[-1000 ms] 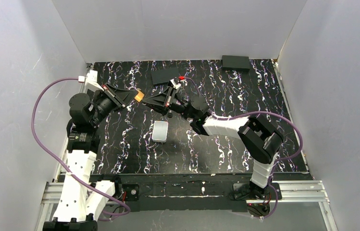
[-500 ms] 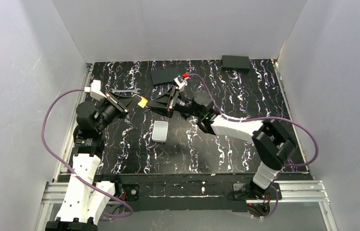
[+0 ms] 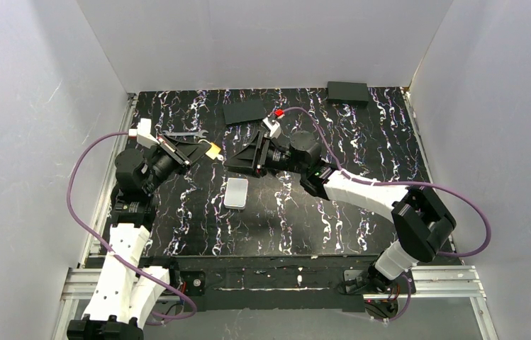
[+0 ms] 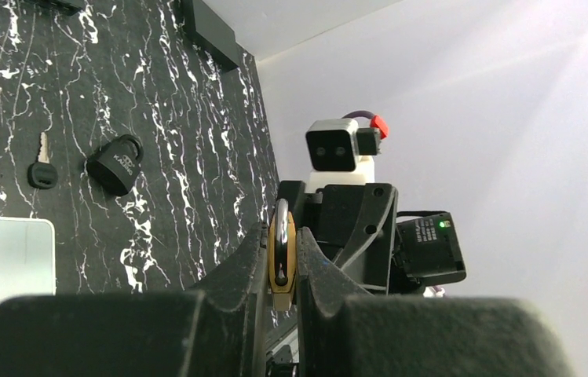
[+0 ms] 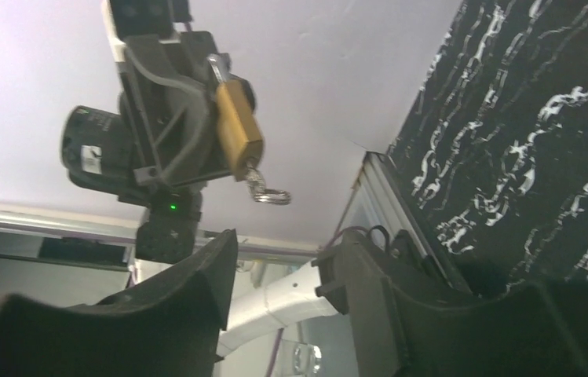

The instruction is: Unlock with the key

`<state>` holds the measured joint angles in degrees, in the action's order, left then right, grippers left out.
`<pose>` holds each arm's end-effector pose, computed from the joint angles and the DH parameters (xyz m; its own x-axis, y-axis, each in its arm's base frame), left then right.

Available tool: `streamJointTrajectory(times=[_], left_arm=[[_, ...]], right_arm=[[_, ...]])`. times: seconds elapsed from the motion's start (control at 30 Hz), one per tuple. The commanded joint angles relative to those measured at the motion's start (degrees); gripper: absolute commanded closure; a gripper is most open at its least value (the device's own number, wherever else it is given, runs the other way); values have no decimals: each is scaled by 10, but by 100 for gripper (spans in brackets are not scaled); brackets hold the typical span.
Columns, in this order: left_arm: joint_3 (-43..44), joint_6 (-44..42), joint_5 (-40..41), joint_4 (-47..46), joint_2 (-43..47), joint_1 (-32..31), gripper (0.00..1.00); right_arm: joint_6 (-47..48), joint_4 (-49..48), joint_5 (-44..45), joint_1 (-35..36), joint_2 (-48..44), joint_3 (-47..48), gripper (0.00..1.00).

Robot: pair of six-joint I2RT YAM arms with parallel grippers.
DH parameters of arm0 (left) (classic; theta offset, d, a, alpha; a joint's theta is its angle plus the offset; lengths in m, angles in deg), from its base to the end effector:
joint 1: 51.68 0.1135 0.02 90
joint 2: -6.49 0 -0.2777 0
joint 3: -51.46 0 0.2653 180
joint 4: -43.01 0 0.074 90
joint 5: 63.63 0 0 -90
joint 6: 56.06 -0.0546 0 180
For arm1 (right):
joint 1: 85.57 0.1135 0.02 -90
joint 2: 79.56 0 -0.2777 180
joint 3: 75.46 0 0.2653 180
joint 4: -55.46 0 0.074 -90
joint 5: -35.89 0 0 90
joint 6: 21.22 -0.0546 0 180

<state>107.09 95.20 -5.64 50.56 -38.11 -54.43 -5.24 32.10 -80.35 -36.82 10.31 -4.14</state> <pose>0.2011 -0.0386 0.3665 -0.4699 -0.7218 -0.5082 0.3268 0.3925 -0.8597 0.2413 0.3117 0.3171 -0.9123 0.2675 -0.3100 -0.3188 0.0110 0.9478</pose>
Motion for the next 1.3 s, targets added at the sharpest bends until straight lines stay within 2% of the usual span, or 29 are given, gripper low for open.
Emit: streamJointTrajectory(times=[0.0, 0.1, 0.2, 0.3, 0.43, 0.53, 0.87, 1.1, 1.27], left_arm=[[-4, 9, -33, -52, 2, 2, 100], [-7, 10, -56, -65, 1, 3, 100], [-14, 18, -78, -78, -2, 2, 100], [-27, 28, -104, -101, -9, 1, 100], [-26, 28, -163, -124, -34, 1, 100], [-25, 21, -186, -138, -51, -4, 100], [6, -1, -223, -165, -127, -64, 100], [26, -9, -206, -171, -159, -108, 100], [33, -7, -203, -178, -169, -113, 100]], right_arm=[[63, 32, -20, -6, -15, 20, 36], [88, 49, -6, -21, -16, 18, 29], [111, 16, 8, -33, -33, -8, 27], [129, -6, -47, -53, -32, -9, 27], [100, -49, -158, -78, -9, -1, 29], [86, -65, -188, -83, -10, -7, 30], [161, 40, -173, -83, -48, 0, 34], [168, 55, -186, -83, -40, 11, 49], [172, 60, -190, -83, -40, 11, 66]])
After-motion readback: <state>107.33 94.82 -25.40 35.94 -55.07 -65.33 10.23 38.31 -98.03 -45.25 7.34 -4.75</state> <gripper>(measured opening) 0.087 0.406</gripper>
